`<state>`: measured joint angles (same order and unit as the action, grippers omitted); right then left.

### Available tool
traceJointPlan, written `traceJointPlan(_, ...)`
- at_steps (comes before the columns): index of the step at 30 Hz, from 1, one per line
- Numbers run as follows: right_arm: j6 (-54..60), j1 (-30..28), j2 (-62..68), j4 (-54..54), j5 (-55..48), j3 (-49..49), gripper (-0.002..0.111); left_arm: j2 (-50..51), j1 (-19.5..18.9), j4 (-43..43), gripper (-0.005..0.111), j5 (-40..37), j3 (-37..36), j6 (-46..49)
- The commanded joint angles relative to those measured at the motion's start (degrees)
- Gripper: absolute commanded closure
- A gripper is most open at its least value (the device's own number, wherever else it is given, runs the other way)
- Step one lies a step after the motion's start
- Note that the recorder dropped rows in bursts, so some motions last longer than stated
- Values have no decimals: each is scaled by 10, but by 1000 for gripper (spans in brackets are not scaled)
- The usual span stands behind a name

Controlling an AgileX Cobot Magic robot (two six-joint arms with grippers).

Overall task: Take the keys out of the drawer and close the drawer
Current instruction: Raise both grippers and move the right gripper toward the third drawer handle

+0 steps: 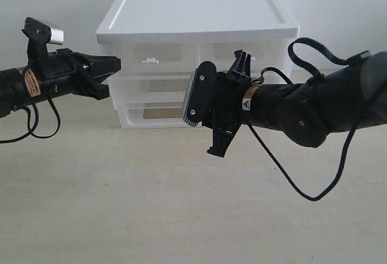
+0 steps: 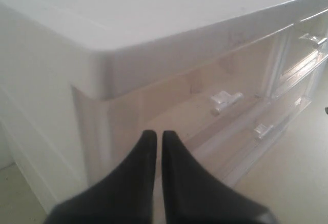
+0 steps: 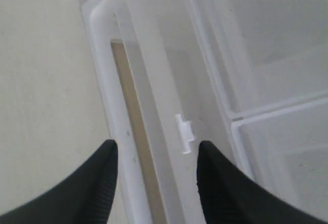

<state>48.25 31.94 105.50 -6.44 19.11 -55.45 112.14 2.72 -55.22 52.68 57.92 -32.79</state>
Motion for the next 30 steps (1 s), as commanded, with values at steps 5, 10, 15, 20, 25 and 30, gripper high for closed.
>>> traceJointPlan(5, 232, 0, 43, 127, 25, -31, 64, 2, 2, 6, 102, -2, 3, 3)
traceJointPlan(10, 238, 0, 67, 109, 29, -47, 64, 2, 2, 6, 102, -2, 3, 3)
traceJointPlan(15, 258, 0, 82, 110, 75, -47, 64, 2, 2, 6, 102, -2, 3, 3)
traceJointPlan(20, 270, 0, 102, 108, 108, -47, 64, 2, 2, 6, 102, -2, 3, 3)
traceJointPlan(25, 313, 0, 128, 125, 176, -47, 64, 2, 2, 6, 102, -2, 3, 3)
traceJointPlan(30, 343, 0, 130, 133, 192, -47, 82, 2, 2, 6, 102, -3, 3, 3)
